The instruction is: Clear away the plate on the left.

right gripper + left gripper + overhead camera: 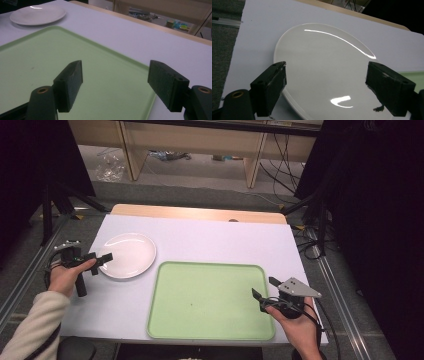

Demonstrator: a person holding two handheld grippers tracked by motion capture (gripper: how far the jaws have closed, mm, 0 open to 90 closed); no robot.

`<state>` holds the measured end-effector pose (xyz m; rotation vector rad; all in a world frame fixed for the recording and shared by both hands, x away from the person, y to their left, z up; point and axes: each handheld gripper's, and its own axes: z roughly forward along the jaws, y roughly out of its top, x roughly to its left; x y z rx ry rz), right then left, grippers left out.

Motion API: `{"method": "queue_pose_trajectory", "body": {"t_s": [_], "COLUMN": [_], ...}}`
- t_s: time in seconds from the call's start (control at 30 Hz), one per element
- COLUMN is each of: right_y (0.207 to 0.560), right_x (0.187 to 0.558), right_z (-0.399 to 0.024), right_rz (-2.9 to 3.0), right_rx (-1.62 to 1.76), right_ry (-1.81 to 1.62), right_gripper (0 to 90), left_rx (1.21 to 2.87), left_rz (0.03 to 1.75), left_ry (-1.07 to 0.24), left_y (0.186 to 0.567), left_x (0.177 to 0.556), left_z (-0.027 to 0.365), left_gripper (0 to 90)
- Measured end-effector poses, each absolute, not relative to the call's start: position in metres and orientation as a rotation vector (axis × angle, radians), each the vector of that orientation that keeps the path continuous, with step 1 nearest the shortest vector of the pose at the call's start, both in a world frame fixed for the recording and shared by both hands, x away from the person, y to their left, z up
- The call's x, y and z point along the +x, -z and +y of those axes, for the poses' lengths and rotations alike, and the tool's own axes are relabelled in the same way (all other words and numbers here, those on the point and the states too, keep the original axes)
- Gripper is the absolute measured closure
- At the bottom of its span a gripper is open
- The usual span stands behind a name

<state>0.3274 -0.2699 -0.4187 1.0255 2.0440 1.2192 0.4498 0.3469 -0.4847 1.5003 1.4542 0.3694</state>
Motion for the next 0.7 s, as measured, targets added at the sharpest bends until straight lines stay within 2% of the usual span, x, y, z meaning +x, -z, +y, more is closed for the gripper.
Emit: {"method": "queue_pose_trajectory", "body": {"t_s": [0.17, 0.53, 0.7], "right_y": [0.419, 0.419, 0.418], "right_x": [0.327, 0.327, 0.327], "right_z": [-0.270, -0.270, -0.270], "right_rz": [2.050, 2.047, 2.057], "right_rx": [1.036, 1.025, 1.025], "right_ry": [-1.221, -1.218, -1.216], "right_gripper": [29.0, 29.1, 29.1], "left_rx": [1.503, 1.487, 1.481], "left_rz": [1.502, 1.560, 1.585], "left_ry": [-0.325, -0.318, -0.287], "left_y": [0.492, 0.495, 0.499], "left_x": [0.453, 0.453, 0.454], "left_z": [0.348, 0.354, 0.354], "left_gripper": [17.4, 18.3, 21.6]}}
